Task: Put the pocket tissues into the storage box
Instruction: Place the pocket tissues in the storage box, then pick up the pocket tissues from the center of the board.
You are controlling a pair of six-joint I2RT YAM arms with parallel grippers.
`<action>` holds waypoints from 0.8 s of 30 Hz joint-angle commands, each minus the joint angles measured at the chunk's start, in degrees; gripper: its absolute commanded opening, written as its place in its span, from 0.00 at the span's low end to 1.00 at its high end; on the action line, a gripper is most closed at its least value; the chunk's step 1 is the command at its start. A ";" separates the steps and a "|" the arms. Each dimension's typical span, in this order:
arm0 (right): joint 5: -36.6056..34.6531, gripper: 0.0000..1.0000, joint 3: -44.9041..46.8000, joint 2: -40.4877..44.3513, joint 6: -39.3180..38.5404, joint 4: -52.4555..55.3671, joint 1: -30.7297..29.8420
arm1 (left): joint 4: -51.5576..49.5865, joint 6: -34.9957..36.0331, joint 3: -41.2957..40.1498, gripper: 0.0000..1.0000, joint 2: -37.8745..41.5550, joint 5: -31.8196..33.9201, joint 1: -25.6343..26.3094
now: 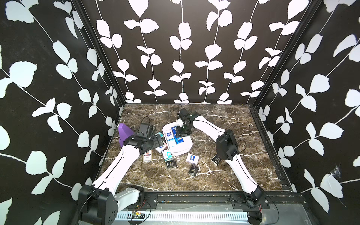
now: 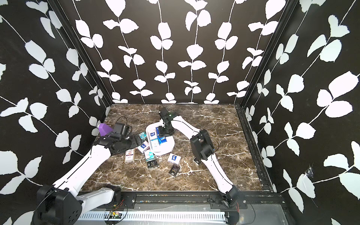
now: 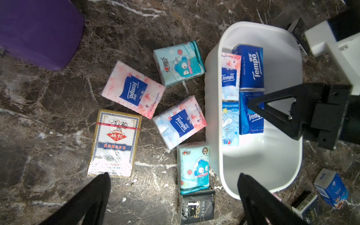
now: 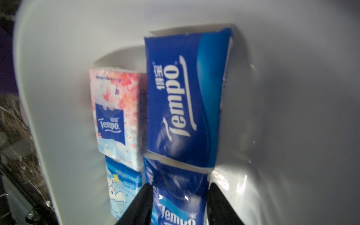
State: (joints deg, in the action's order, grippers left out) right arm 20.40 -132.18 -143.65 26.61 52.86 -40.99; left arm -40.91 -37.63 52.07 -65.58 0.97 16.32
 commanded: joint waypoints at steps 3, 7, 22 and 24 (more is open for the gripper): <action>-0.40 0.55 1.76 8.02 -0.39 -3.42 -0.23 | -0.62 0.08 -0.52 0.99 1.29 -0.50 -0.23; -1.39 0.63 9.61 16.69 -2.86 -6.51 -0.22 | 1.11 -0.10 -0.39 0.99 0.24 -2.74 -0.23; -3.90 0.99 55.76 45.76 -13.97 -16.07 0.08 | 8.65 -7.39 -1.38 0.99 -4.38 -11.62 0.02; -4.17 0.99 59.96 47.35 -14.67 -17.35 -0.05 | 8.56 -8.04 -1.36 0.99 -4.59 -12.16 0.03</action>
State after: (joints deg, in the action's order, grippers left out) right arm 17.67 -76.86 -99.68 14.33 38.81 -40.88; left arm -33.80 -43.77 51.55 -70.13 -9.15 16.29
